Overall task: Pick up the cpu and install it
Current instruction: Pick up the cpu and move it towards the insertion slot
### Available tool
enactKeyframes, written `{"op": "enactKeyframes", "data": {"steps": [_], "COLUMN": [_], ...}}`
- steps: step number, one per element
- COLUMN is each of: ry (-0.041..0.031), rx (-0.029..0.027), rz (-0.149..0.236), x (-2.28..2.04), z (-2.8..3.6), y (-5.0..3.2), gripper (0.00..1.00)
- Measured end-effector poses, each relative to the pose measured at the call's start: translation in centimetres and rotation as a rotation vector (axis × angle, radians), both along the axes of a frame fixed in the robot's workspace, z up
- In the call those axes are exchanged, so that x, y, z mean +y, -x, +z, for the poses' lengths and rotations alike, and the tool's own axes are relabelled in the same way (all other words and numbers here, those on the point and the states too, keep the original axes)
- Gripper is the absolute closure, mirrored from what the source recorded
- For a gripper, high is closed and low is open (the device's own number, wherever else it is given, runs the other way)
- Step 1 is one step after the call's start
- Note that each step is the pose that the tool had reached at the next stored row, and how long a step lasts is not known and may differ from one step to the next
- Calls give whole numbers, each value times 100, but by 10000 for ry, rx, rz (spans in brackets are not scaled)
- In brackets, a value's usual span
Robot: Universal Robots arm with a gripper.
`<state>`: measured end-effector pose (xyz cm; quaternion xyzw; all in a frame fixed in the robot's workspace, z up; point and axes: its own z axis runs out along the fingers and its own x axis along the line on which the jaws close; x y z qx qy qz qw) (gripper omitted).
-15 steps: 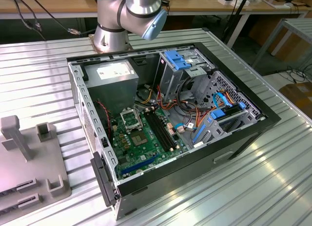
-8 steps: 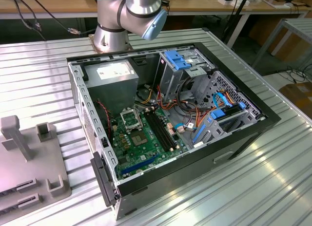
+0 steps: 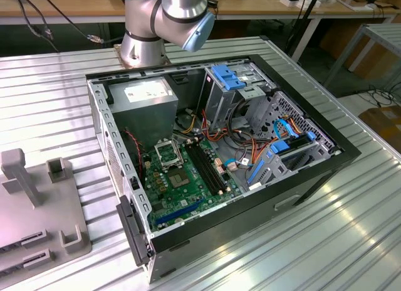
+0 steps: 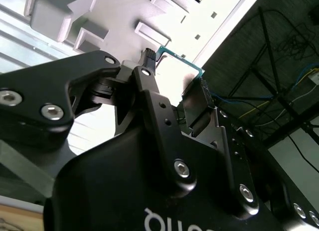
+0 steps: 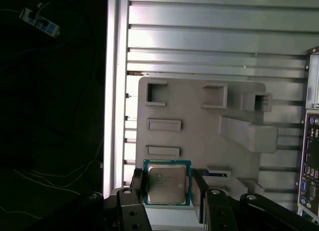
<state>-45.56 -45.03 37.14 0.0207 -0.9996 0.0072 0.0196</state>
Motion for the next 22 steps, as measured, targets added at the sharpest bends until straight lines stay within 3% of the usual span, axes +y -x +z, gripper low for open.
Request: {"op": "enactKeyframes", "data": {"steps": [22], "ry": [-1], "rx": [0], "rz": [1], "x": [0], "z": [16], "y": [-30], "gripper": [53]}}
